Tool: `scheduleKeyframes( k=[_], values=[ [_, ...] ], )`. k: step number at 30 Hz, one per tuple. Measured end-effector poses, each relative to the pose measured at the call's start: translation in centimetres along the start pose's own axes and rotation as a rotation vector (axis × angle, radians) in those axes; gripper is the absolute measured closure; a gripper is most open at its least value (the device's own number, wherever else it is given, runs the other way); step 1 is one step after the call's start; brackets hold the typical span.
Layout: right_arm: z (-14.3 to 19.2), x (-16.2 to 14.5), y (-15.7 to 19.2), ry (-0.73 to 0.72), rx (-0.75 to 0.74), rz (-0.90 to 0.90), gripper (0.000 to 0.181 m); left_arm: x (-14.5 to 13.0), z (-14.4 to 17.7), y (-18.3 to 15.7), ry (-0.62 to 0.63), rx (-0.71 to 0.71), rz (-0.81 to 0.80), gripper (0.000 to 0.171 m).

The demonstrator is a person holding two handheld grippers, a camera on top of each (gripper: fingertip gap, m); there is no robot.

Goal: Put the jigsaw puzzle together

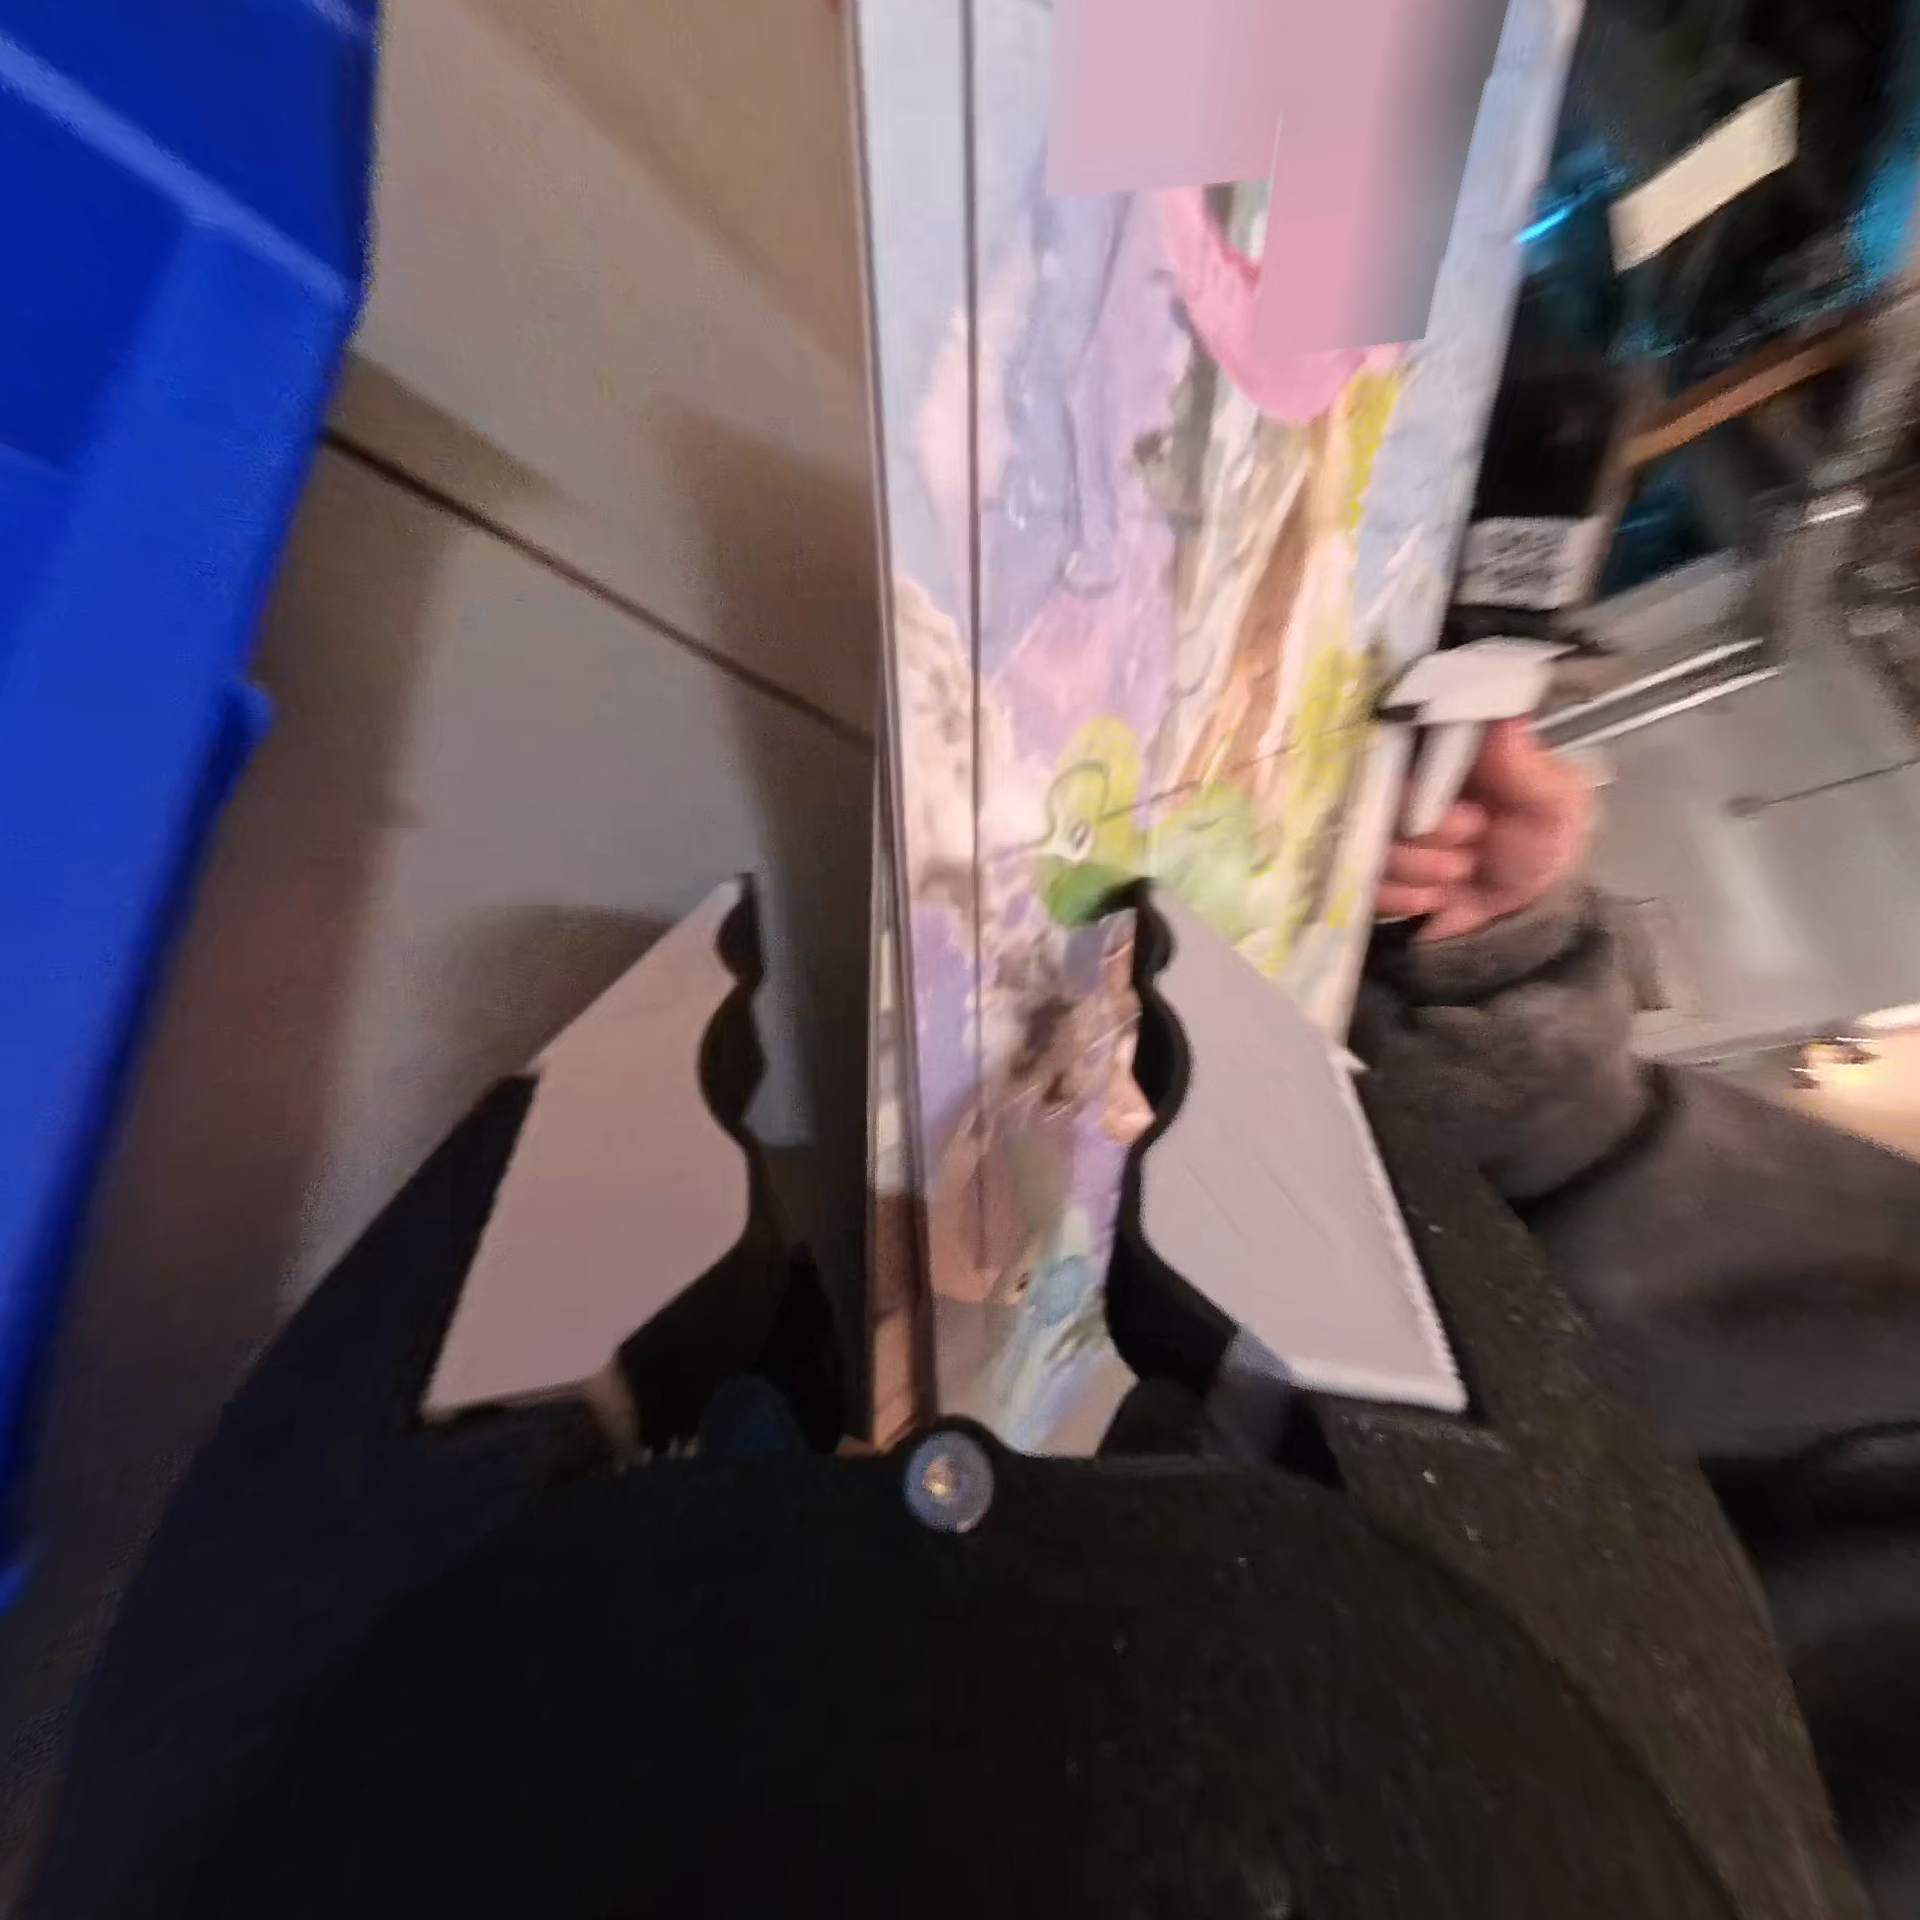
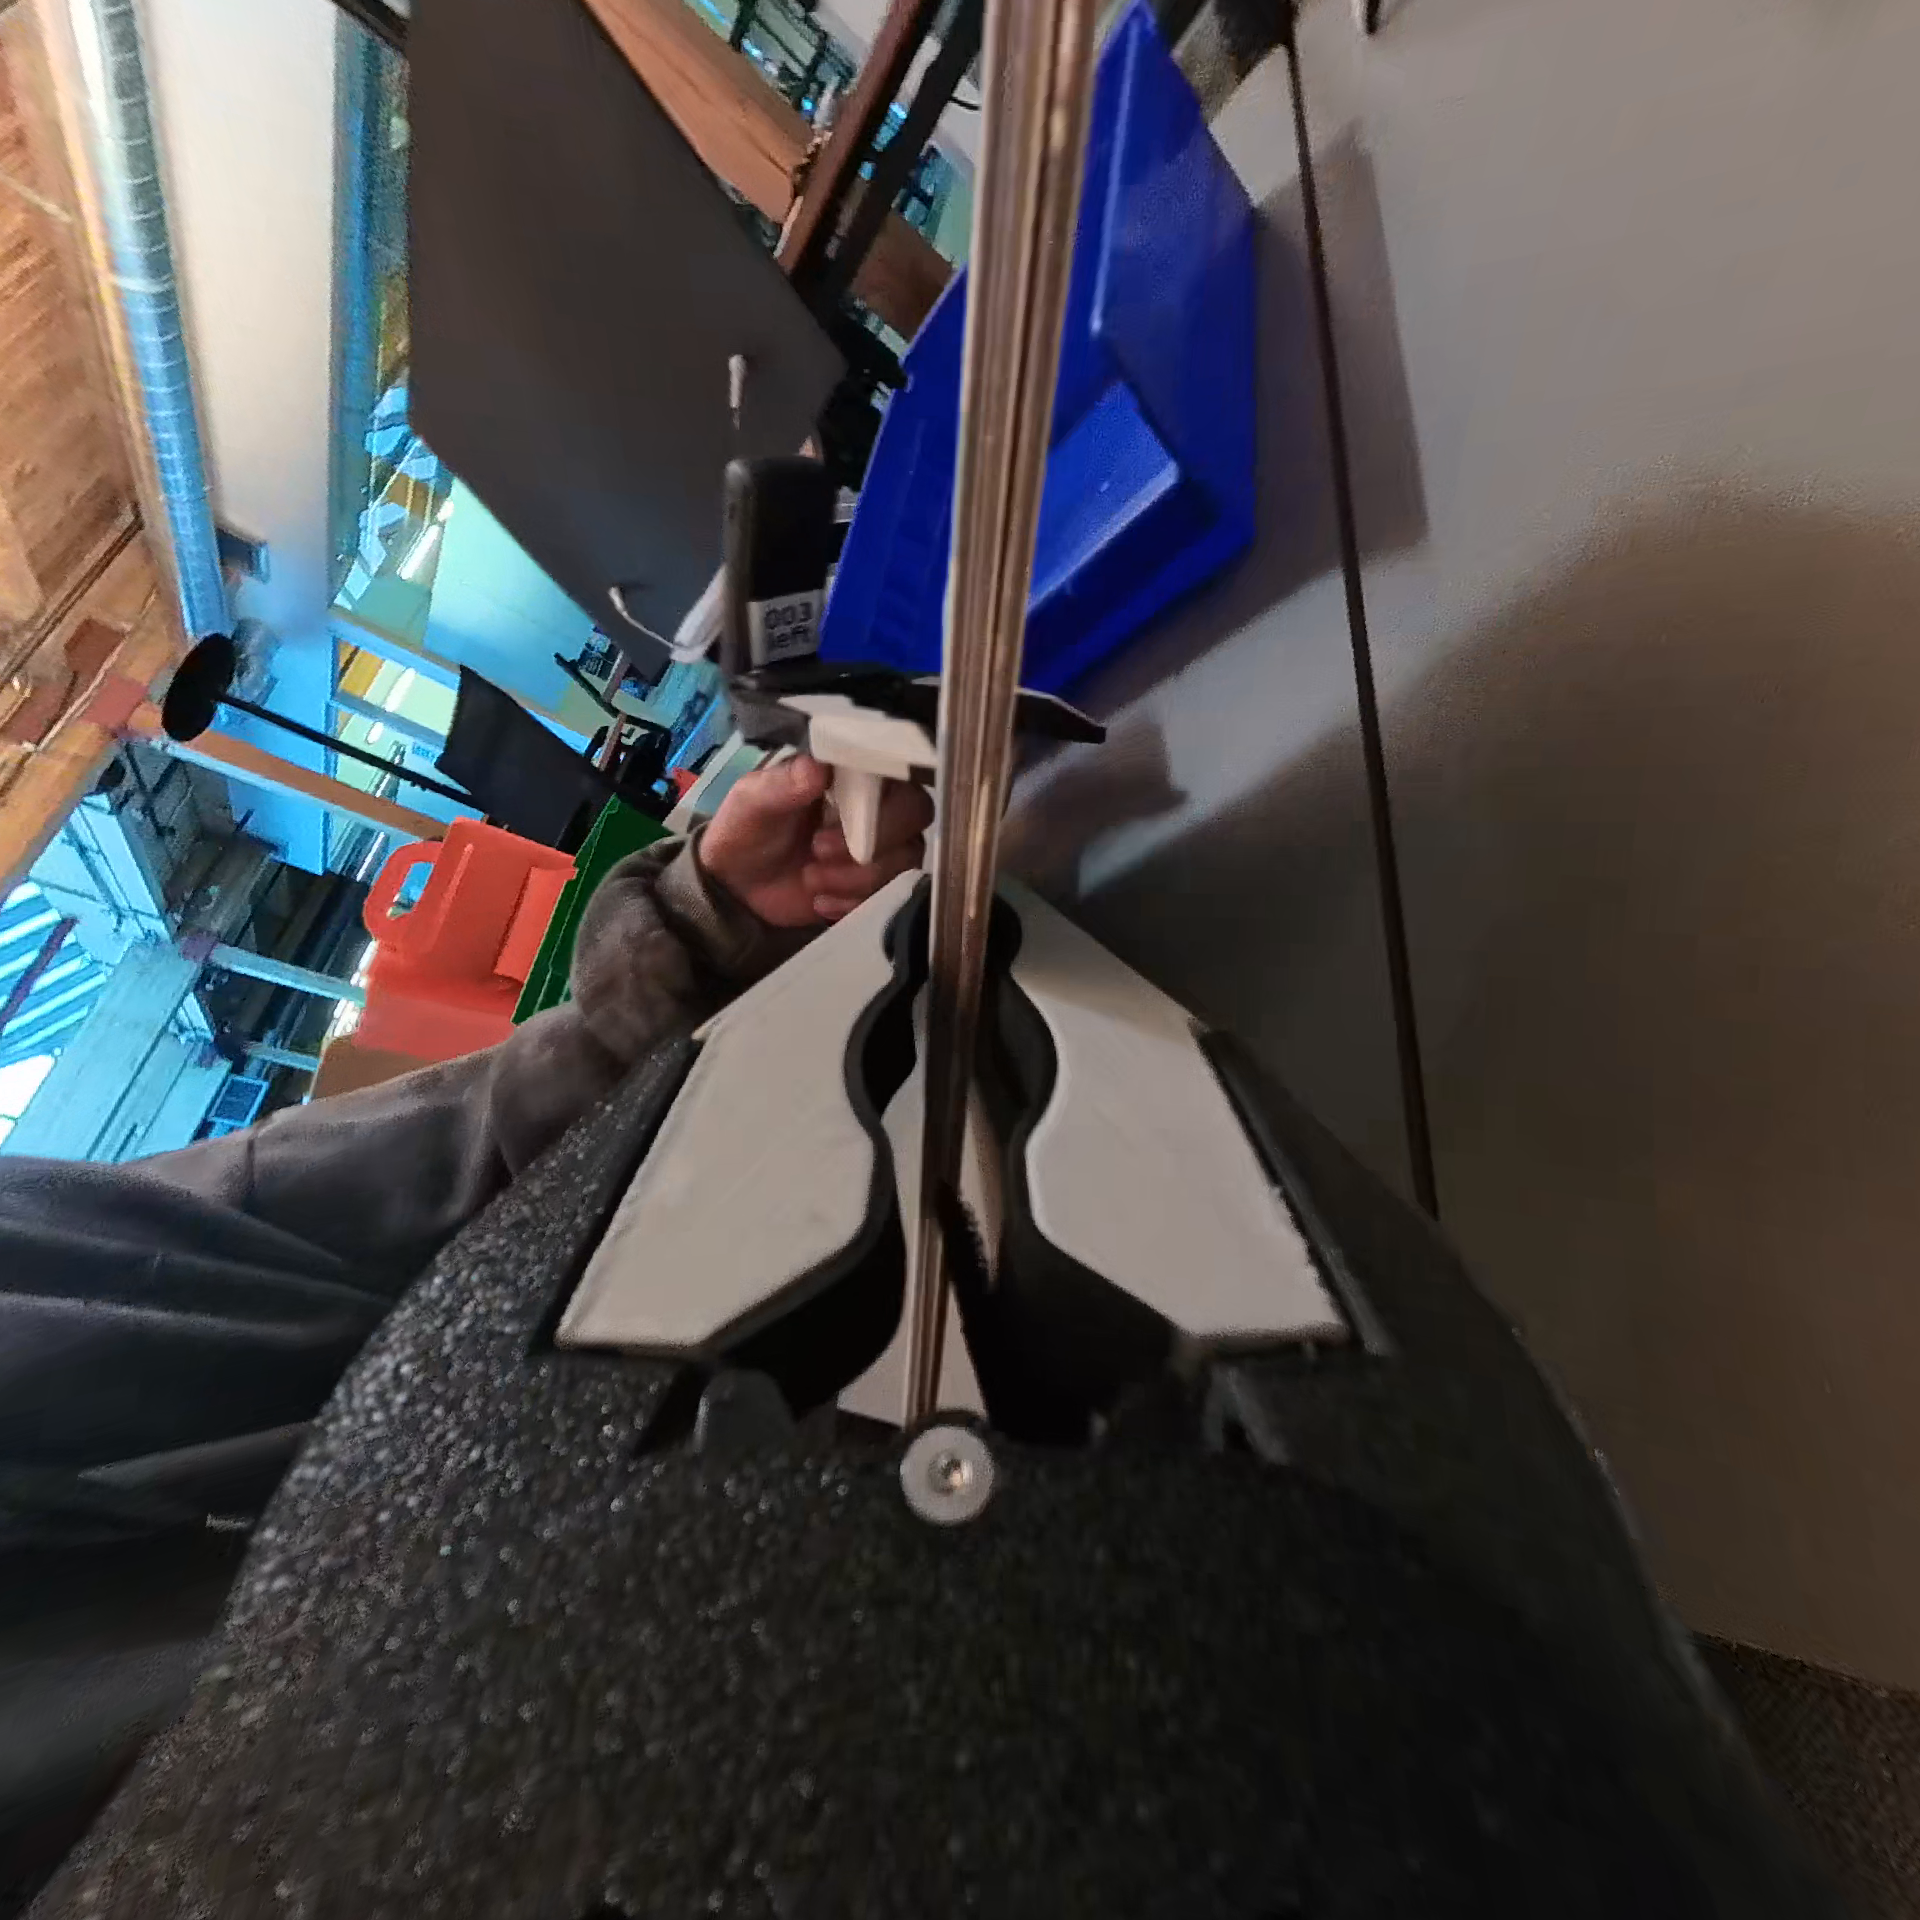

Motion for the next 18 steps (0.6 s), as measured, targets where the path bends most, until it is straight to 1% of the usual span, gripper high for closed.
scheduleKeyframes(
  k=[1,2,3,6,8,10,12,13,15,16,18],
  values=[
    [0.2,0.0,0.1,-0.003,0.003,0.016,0.175,0.3,-0.1,-0.5,-0.030,-0.095,0.018,0.124],
    [0.4,0.0,0.2,-0.003,-0.002,0.024,0.175,0.5,-0.1,-0.8,-0.056,-0.144,0.031,0.132],
    [0.6,0.1,0.3,-0.009,-0.001,0.029,0.175,0.5,0.2,-1.1,-0.057,-0.169,0.017,0.141],
    [0.9,0.8,1.9,-0.034,0.084,0.113,0.175,0.5,2.0,-3.8,-0.071,-0.274,-0.078,0.155],
    [0.6,1.3,4.0,-0.038,0.182,0.225,0.175,0.5,4.3,-6.8,-0.080,-0.323,-0.209,0.162],
    [-0.5,1.5,6.6,-0.030,0.259,0.380,0.175,-0.2,7.2,-9.9,-0.051,-0.290,-0.395,0.163],
    [-2.4,1.5,9.0,-0.005,0.299,0.531,0.175,-1.2,10.1,-11.7,0.014,-0.164,-0.551,0.162],
    [-3.6,1.3,9.9,-0.001,0.299,0.599,0.174,-1.7,11.5,-11.9,0.048,-0.095,-0.591,0.161],
    [-6.1,0.5,11.0,0.019,0.303,0.716,0.173,-2.9,13.9,-11.5,0.092,-0.007,-0.613,0.160],
    [-7.2,0.1,11.3,0.015,0.307,0.751,0.172,-3.4,14.9,-11.2,0.087,0.022,-0.614,0.159],
    [-8.7,-0.6,11.7,-0.006,0.324,0.786,0.172,-4.2,16.5,-11.3,0.026,0.029,-0.625,0.159]
  ],
)
Point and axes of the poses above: each gripper's, where its closed fingertips meet, z back along the fingers, x out of its top, y = z × x across the jaws, the point moved 9 cm from there along z, back along the fingers, and after that the axes turned 13 degrees about -x, right-handed, at the moved point
